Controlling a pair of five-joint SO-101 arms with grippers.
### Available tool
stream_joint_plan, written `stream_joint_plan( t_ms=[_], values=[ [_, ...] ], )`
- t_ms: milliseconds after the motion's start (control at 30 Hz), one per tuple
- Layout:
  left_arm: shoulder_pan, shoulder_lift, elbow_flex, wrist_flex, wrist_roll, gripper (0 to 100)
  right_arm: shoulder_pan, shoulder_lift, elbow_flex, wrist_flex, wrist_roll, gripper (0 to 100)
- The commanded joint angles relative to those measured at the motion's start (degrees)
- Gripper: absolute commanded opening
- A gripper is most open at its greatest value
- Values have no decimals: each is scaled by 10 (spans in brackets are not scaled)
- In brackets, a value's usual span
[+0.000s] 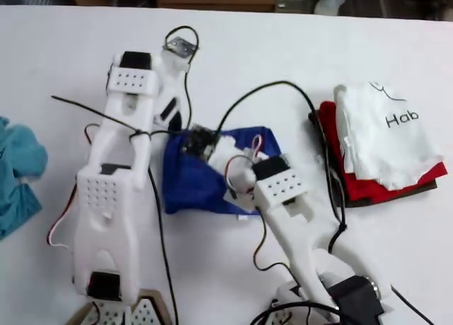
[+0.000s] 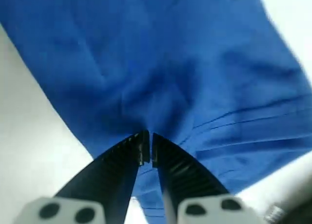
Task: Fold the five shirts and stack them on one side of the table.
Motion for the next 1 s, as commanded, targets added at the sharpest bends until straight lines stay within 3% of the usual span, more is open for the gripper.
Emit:
stream_joint_plan(
  t_ms=[0, 167, 467, 767, 967],
  values=[
    [-7, -11, -26, 4, 5, 221, -7, -25, 32, -26, 1, 23],
    [-7, -11, -26, 4, 5, 221, 22, -25, 80, -37, 79, 23],
    [-7, -11, -26, 4, 5, 221, 153, -24, 86, -92, 153, 23],
    [-7, -18, -64, 26, 5, 221, 135, -53, 42, -54, 143, 23],
    [-16, -54, -181, 99, 6, 221, 149, -70, -98, -67, 38, 23]
  ],
)
